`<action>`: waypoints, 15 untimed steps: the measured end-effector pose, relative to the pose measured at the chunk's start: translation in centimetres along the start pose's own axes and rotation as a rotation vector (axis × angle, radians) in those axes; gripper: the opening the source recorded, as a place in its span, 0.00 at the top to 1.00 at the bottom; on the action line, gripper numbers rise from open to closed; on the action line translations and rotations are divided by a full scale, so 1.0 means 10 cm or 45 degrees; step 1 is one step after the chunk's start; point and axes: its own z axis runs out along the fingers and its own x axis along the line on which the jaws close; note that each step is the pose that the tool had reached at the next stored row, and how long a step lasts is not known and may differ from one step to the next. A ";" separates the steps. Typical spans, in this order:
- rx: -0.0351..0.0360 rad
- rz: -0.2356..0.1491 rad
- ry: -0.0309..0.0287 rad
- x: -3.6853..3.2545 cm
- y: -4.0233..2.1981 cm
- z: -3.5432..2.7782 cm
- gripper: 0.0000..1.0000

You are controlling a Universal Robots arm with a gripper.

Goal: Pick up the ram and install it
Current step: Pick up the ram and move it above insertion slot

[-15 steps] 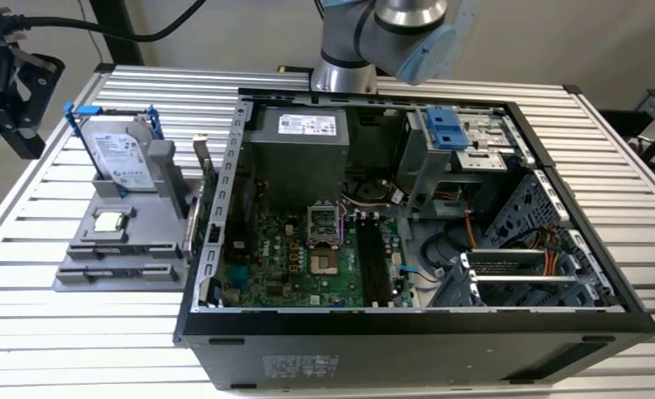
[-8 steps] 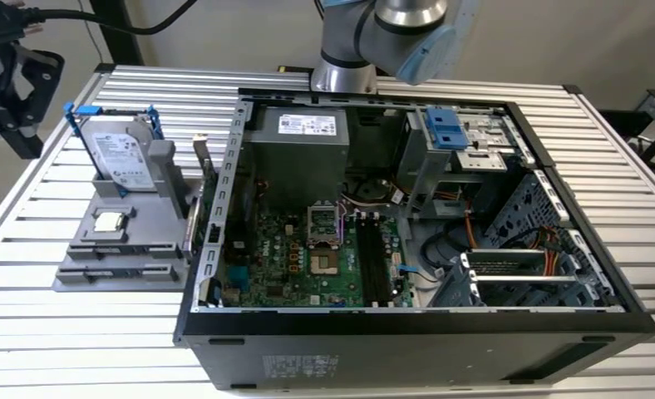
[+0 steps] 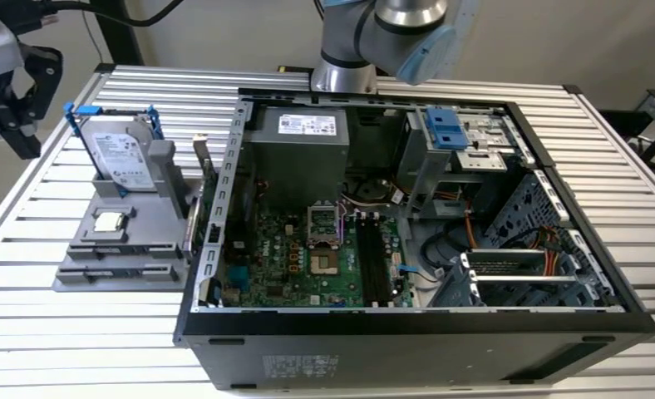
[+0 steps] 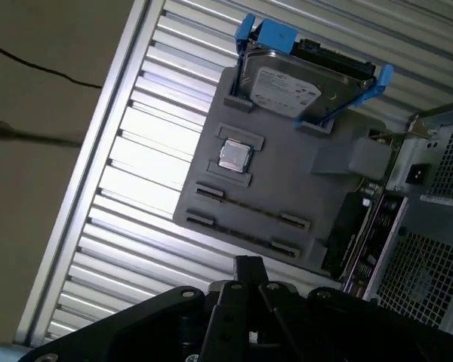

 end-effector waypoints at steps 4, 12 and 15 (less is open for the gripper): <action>-0.0019 -0.092 0.0043 0.000 0.000 0.000 1.00; -0.0056 -0.277 0.0132 0.000 0.000 0.000 1.00; -0.0063 -0.347 0.0150 0.000 0.000 0.000 1.00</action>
